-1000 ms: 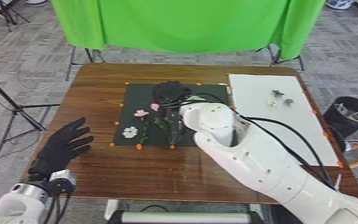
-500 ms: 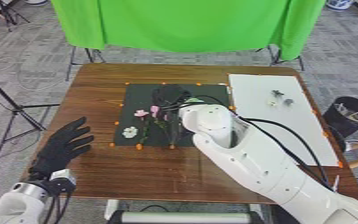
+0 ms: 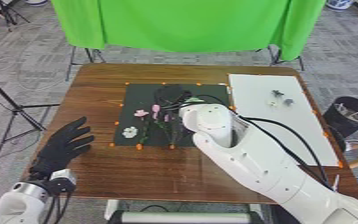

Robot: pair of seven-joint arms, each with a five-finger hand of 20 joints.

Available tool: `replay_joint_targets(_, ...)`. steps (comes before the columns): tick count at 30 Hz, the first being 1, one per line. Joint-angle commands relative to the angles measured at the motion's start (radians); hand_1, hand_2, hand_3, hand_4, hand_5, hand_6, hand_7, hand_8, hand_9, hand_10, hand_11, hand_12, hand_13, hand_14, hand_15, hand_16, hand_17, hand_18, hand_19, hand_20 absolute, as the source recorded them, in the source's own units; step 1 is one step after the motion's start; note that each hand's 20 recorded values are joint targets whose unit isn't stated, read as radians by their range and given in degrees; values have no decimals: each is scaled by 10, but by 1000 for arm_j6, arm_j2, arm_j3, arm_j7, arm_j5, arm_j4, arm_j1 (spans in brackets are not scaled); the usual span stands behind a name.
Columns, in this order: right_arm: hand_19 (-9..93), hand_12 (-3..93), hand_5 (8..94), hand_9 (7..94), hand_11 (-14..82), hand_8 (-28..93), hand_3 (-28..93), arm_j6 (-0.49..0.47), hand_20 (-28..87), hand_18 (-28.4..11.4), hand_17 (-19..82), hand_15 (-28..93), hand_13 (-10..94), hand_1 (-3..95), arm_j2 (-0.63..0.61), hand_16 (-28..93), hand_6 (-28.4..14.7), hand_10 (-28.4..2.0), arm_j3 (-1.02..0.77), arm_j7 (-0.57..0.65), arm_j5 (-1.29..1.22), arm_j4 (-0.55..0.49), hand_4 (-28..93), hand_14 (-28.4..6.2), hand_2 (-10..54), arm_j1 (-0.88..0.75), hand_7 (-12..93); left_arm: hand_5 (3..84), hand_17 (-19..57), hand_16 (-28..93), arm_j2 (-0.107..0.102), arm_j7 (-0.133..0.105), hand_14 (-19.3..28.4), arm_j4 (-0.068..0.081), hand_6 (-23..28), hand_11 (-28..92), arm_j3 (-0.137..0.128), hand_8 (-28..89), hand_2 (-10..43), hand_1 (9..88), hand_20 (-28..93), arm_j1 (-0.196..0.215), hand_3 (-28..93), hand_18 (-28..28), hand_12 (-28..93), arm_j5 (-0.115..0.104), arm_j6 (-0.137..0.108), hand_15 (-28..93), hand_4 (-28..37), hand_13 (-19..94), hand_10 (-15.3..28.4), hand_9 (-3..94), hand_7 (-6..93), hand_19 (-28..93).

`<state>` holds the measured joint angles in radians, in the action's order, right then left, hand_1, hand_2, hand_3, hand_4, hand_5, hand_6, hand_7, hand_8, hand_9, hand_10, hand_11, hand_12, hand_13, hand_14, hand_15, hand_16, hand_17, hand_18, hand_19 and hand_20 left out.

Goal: Arrange flowers

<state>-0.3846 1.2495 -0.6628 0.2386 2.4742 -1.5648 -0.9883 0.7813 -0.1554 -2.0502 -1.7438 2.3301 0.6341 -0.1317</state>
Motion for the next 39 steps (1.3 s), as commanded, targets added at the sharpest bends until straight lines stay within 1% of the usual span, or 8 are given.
replay_joint_targets(1, 932, 229, 549, 665, 285, -169, 858, -25, 542, -200, 370, 786, 664, 300, 8, 332, -7, -100, -13, -6, 23, -10, -283, -61, -95, -3, 421, 268, -100, -7, 4, 16, 169, 5, 30, 204, 0, -110, 9, 263, 75, 4, 702, 230, 151, 6, 15, 315, -240, 206, 126, 246, 208, 444)
replay_joint_targets(6, 932, 224, 531, 646, 277, -166, 858, -42, 543, -201, 365, 786, 652, 288, 13, 329, -11, -104, -4, -2, 23, 0, -283, -67, -95, 3, 415, 268, -100, -6, 4, 18, 169, 7, 30, 205, 2, -110, 10, 263, 75, 0, 701, 230, 152, 7, 17, 315, -242, 206, 126, 246, 208, 444)
replay_joint_targets(8, 932, 238, 498, 596, 307, -156, 863, -37, 555, -206, 355, 803, 623, 275, 13, 322, -28, -115, -6, -6, 21, 2, -283, -79, -95, 1, 399, 268, -100, -7, 2, 12, 169, 6, 30, 204, 2, -110, 10, 263, 75, 3, 701, 230, 152, 5, 14, 315, -241, 206, 126, 246, 209, 444)
replay_joint_targets(9, 932, 240, 491, 586, 313, -154, 863, -40, 556, -207, 352, 806, 617, 270, 18, 321, -31, -117, -12, -8, 26, 7, -283, -80, -95, -1, 398, 268, -101, -6, 6, 20, 169, 6, 30, 204, -1, -109, 9, 263, 75, 1, 702, 230, 152, 8, 16, 316, -241, 206, 126, 246, 209, 444)
replay_joint_targets(11, 932, 241, 487, 577, 316, -154, 862, -42, 556, -207, 349, 807, 612, 266, 14, 320, -34, -119, -17, -11, 26, -1, -283, -82, -95, -4, 397, 268, -100, -7, 3, 16, 169, 5, 30, 204, -1, -110, 9, 262, 74, 5, 703, 230, 151, 6, 14, 314, -240, 206, 126, 246, 208, 444)
replay_joint_targets(19, 932, 223, 458, 547, 280, -151, 848, -67, 554, -212, 343, 806, 599, 248, 6, 313, -45, -132, -88, -26, 41, -53, -283, -88, -95, -27, 370, 268, -101, -6, 6, 6, 169, -1, 30, 203, -6, -110, 10, 262, 74, 19, 701, 230, 151, 1, 6, 314, -241, 206, 126, 246, 208, 444)
replay_joint_targets(27, 932, 217, 379, 455, 240, -112, 856, 13, 544, -217, 320, 774, 551, 226, -146, 279, -73, -154, -203, 19, -56, -124, -282, -99, -95, -50, 284, 268, -101, -6, 11, -13, 168, -15, 30, 202, -21, -110, 10, 262, 74, 61, 701, 230, 151, -10, -17, 314, -240, 206, 127, 246, 207, 444)
replay_joint_targets(39, 865, 220, 324, 387, 206, -112, 876, 166, 521, -226, 258, 714, 470, 220, -388, 228, -57, -159, -388, 81, -202, -142, -261, -121, -95, -217, 278, 268, -101, -6, 22, -23, 169, -24, 30, 202, -38, -110, 9, 262, 74, 88, 703, 230, 152, -15, -28, 315, -242, 206, 126, 246, 209, 445)
